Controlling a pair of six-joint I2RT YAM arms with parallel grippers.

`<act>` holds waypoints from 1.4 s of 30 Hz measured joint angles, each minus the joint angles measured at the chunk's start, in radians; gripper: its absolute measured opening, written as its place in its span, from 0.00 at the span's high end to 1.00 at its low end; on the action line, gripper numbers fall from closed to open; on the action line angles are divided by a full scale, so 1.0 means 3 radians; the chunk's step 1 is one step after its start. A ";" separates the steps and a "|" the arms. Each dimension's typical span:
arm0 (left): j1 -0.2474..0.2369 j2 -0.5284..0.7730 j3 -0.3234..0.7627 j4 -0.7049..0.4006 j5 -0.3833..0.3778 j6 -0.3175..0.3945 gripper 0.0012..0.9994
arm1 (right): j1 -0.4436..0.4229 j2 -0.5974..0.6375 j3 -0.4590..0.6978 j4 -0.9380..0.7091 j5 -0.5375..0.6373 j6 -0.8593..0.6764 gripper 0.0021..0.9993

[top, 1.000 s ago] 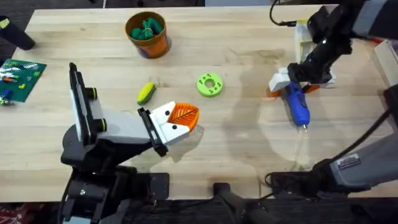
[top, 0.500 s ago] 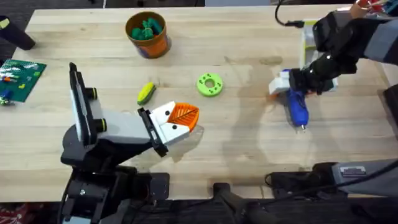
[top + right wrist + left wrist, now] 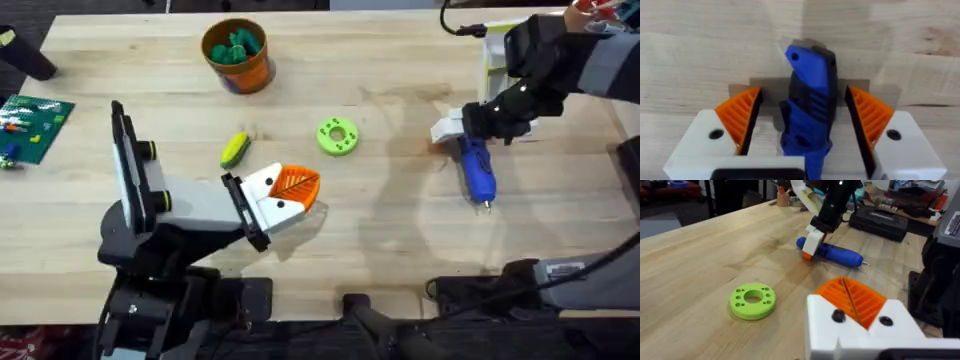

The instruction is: Pick up the gripper from the table and insert it into the empty holder that is missing its gripper. Then pick up a screw, insert it into the mounting hole, and use the screwdriver to tighten it. Finally, clean up the table by picking up the vegetable and placing it into the bucket.

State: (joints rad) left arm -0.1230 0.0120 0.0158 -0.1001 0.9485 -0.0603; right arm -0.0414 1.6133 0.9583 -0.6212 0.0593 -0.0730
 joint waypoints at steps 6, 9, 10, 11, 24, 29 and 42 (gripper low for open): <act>0.0000 0.0000 0.0000 0.0000 0.0000 -0.0001 1.00 | -0.0001 0.0001 0.0003 -0.0065 -0.0010 -0.0021 0.10; 0.0000 0.0000 0.0000 0.0000 0.0000 -0.0001 1.00 | 0.0003 0.0000 0.0003 -0.0069 -0.0024 -0.0036 0.31; 0.0000 0.0000 0.0000 0.0000 -0.0001 -0.0001 1.00 | 0.0003 0.0000 0.0003 -0.0071 -0.0024 -0.0039 0.36; 0.0000 0.0000 0.0000 0.0000 -0.0001 -0.0001 1.00 | 0.0004 0.0001 0.0003 -0.0072 -0.0026 -0.0044 0.44; 0.0000 0.0000 0.0000 0.0001 -0.0006 0.0000 1.00 | -0.0009 0.0013 0.0013 -0.0112 0.0027 -0.0055 0.97; 0.0000 0.0000 0.0000 0.0001 -0.0006 0.0000 1.00 | -0.0009 0.0018 0.0144 -0.0405 0.0025 -0.0055 0.97; 0.0000 0.0000 0.0000 0.0001 -0.0008 -0.0001 1.00 | -0.0010 -0.0679 0.1026 -0.0787 -0.0647 -0.0055 0.97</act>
State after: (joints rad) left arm -0.1230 0.0120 0.0158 -0.0998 0.9463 -0.0605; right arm -0.0444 1.4095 1.2660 -0.8572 -0.1348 -0.0895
